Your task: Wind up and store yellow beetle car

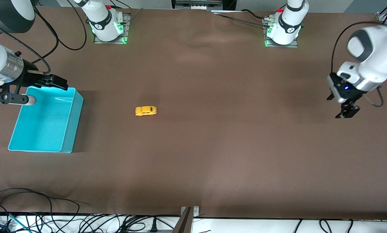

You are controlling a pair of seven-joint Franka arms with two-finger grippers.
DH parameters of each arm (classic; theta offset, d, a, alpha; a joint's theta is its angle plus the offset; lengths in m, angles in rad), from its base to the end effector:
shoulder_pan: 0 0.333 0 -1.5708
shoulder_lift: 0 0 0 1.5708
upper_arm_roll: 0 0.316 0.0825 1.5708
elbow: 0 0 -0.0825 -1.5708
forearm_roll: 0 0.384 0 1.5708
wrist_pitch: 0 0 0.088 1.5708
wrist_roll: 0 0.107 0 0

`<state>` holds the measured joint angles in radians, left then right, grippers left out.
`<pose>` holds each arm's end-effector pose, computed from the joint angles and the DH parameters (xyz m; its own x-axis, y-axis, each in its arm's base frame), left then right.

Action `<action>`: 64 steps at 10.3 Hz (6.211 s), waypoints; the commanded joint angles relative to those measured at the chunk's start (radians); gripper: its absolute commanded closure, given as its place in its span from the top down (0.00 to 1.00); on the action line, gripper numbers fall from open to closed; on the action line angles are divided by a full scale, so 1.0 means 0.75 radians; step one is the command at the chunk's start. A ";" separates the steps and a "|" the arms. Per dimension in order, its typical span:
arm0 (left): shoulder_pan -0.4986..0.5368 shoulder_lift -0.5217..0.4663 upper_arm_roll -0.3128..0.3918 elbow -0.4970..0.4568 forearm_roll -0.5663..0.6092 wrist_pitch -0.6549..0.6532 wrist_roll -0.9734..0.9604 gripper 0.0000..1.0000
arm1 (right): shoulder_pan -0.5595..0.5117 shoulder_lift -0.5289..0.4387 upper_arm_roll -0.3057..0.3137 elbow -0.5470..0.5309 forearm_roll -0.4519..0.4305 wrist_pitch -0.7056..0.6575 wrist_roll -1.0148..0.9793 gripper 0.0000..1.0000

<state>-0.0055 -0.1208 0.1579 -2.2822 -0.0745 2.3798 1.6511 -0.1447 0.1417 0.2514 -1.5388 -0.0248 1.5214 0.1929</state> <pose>0.5119 0.0790 0.4252 0.1139 -0.9915 0.0633 -0.9678 -0.1251 -0.2183 0.5839 0.0504 0.5569 0.9845 -0.0856 -0.1532 -0.0836 -0.9963 0.0192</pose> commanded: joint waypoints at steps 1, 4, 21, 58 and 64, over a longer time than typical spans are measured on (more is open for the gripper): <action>-0.066 -0.041 -0.006 0.307 -0.015 -0.410 -0.220 1.00 | -0.012 0.011 0.008 0.019 0.000 -0.006 -0.008 1.00; -0.070 -0.080 -0.034 0.525 0.005 -0.742 -0.623 1.00 | -0.008 0.018 0.010 0.019 0.000 -0.010 0.003 1.00; -0.072 -0.005 -0.204 1.008 0.065 -1.422 -2.077 1.00 | -0.001 0.226 0.008 -0.073 -0.004 0.131 0.722 1.00; -0.070 0.063 -0.204 1.010 0.065 -1.410 -2.077 1.00 | 0.033 0.480 -0.096 -0.654 -0.016 1.005 1.170 0.98; -0.070 0.063 -0.204 1.010 0.065 -1.410 -2.077 1.00 | 0.033 0.464 -0.096 -0.648 -0.012 0.949 0.983 0.00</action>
<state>-0.0549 -0.0808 0.0085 -1.5505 -0.0486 1.3354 0.1021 -0.1154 0.5029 0.1771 -2.0272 -0.0253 2.2492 0.9765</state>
